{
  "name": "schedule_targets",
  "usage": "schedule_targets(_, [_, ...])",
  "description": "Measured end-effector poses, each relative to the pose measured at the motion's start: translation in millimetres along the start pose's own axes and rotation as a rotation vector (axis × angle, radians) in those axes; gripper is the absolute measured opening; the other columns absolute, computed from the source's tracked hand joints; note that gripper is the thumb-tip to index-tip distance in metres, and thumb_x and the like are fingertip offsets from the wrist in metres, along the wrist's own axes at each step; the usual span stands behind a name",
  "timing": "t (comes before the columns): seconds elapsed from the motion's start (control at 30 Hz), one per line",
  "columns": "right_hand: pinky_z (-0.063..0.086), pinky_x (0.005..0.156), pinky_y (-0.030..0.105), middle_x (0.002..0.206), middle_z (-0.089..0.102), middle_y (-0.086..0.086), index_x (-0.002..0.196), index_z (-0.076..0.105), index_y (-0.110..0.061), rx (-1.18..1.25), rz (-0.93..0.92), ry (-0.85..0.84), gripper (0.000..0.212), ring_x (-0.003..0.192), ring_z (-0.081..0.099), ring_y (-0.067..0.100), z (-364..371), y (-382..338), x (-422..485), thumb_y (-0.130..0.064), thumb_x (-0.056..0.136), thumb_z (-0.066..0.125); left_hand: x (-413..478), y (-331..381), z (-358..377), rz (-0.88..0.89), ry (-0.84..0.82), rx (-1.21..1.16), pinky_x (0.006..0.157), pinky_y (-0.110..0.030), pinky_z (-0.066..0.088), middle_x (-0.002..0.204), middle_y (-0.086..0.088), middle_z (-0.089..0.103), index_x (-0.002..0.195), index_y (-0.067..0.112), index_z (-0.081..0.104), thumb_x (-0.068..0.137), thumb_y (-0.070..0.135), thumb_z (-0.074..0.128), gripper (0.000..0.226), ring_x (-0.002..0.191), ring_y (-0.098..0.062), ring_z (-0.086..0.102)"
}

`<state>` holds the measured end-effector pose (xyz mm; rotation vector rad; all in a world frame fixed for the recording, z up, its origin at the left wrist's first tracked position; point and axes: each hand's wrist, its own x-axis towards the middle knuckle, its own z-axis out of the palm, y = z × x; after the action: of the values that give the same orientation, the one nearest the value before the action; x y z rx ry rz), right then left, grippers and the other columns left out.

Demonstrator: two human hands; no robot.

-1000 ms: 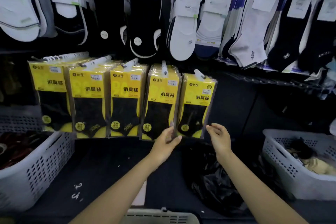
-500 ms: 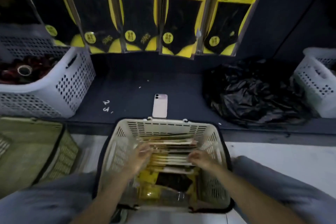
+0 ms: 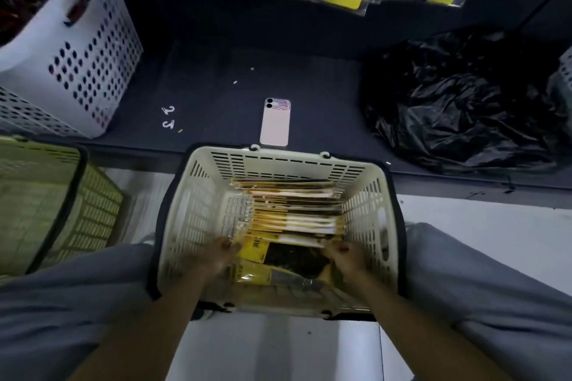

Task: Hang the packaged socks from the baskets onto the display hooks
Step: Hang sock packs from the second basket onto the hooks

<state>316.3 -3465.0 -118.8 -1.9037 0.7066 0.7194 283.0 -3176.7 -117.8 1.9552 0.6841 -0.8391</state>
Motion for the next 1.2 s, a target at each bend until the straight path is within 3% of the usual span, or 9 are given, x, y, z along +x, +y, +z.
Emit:
schedule_targets(0.13, [0.046,0.097,0.041,0.125,0.058,0.016,0.124,0.058,-0.005,0.109,0.178,0.055,0.051,0.118,0.054,0.033,2,-6,16,-0.037,0.085,0.068,10,15,12,-0.097,0.095,-0.216,0.060,-0.024,0.044,0.129,-0.013,0.055,0.131,0.010,0.050,0.093,0.041,0.052,0.049,0.089,-0.019,0.056])
schedule_targets(0.27, [0.044,0.087,0.033,0.127,0.058,0.014,0.127,0.058,-0.007,0.187,0.235,0.081,0.055,0.113,0.055,0.031,11,-12,30,-0.045,0.087,0.063,19,27,19,-0.106,0.227,-0.436,0.035,-0.016,0.045,0.085,-0.002,0.062,0.120,0.001,0.061,0.089,0.020,0.063,0.036,0.060,-0.012,0.054])
schedule_targets(0.37, [0.048,0.078,0.033,0.126,0.060,0.014,0.127,0.057,-0.010,0.293,0.270,0.071,0.053,0.102,0.058,0.027,14,-13,40,-0.045,0.087,0.062,22,34,23,-0.159,0.185,-0.511,0.035,-0.015,0.046,0.099,-0.014,0.064,0.118,-0.001,0.059,0.090,0.016,0.061,0.033,0.061,-0.018,0.057])
schedule_targets(0.5, [0.046,0.101,0.050,0.130,0.057,0.014,0.131,0.054,-0.014,0.362,0.311,0.045,0.056,0.118,0.055,0.034,15,-7,53,-0.037,0.083,0.070,26,35,25,-0.179,0.186,-0.523,0.035,-0.014,0.046,0.110,-0.015,0.059,0.122,0.002,0.058,0.091,0.018,0.060,0.036,0.065,-0.017,0.057])
schedule_targets(0.7, [0.054,0.085,0.040,0.105,0.067,0.016,0.098,0.062,-0.009,0.447,0.273,0.104,0.025,0.093,0.064,0.031,14,-5,44,-0.021,0.080,0.075,20,29,26,-0.153,0.219,-0.583,0.045,-0.019,0.052,0.124,-0.018,0.059,0.123,0.006,0.058,0.089,0.023,0.063,0.039,0.106,-0.035,0.061])
schedule_targets(0.8, [0.051,0.069,0.033,0.093,0.063,0.015,0.085,0.058,-0.009,0.489,0.228,0.157,0.018,0.079,0.059,0.025,13,-8,26,-0.015,0.081,0.074,10,28,19,-0.179,0.220,-0.625,0.058,-0.027,0.052,0.118,-0.017,0.063,0.119,0.006,0.062,0.087,0.028,0.065,0.038,0.101,-0.032,0.062])
schedule_targets(0.9, [0.053,0.075,0.038,0.089,0.062,0.013,0.081,0.054,-0.011,0.555,0.184,0.145,0.019,0.082,0.060,0.027,7,-14,-1,-0.013,0.082,0.073,-4,28,13,-0.206,0.192,-0.690,0.060,-0.028,0.051,0.111,-0.015,0.066,0.115,0.007,0.064,0.083,0.033,0.069,0.041,0.089,-0.026,0.063])
schedule_targets(1.03, [0.049,0.090,0.046,0.091,0.061,0.012,0.074,0.053,-0.012,0.583,0.000,0.217,0.022,0.090,0.059,0.029,-7,-24,-42,-0.009,0.080,0.074,-30,31,7,-0.210,0.180,-0.673,0.046,-0.021,0.048,0.104,-0.007,0.064,0.097,0.020,0.065,0.078,0.042,0.071,0.030,0.084,-0.019,0.061])
schedule_targets(1.2, [0.041,0.082,0.038,0.079,0.055,0.013,0.071,0.046,-0.012,0.645,-0.319,0.219,0.028,0.084,0.053,0.025,-28,-48,-93,-0.003,0.083,0.069,-66,42,-7,-0.111,0.153,-0.785,0.055,-0.026,0.054,0.107,-0.009,0.068,0.097,0.017,0.069,0.074,0.032,0.077,0.028,0.094,-0.025,0.066])
